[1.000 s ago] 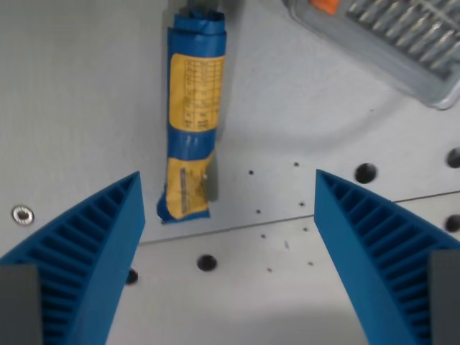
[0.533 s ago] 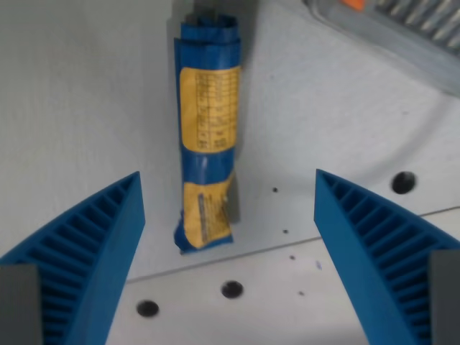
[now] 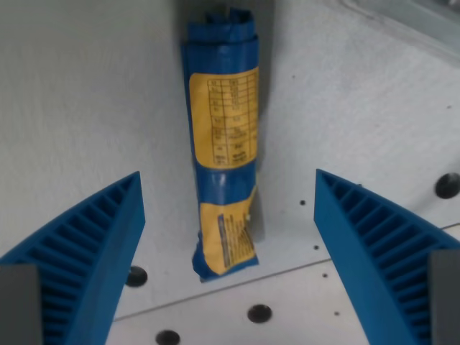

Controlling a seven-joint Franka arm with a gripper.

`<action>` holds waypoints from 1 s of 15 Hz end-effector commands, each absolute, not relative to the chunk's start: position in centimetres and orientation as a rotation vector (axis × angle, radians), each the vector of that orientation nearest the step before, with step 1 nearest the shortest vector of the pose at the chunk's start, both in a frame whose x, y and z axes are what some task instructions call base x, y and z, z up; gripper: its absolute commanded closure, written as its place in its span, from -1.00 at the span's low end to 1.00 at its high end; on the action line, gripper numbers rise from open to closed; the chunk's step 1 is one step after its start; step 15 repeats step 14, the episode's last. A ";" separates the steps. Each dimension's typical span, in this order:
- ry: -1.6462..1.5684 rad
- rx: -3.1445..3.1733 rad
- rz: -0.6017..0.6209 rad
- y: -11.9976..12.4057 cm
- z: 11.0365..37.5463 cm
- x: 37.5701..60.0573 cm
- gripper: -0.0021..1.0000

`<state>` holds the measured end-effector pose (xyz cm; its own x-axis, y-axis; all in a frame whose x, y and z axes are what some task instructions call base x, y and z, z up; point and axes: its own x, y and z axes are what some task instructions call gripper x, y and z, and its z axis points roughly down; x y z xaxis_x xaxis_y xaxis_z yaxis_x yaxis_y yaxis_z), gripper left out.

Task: Move above the blue bag

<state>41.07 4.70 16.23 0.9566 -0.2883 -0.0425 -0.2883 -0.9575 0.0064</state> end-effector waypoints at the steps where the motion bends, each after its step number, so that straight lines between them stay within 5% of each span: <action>1: -0.606 3.115 0.078 5.3 15.3 40.5 -1.00; 15: -0.566 3.122 0.080 5.7 13.9 40.1 -1.00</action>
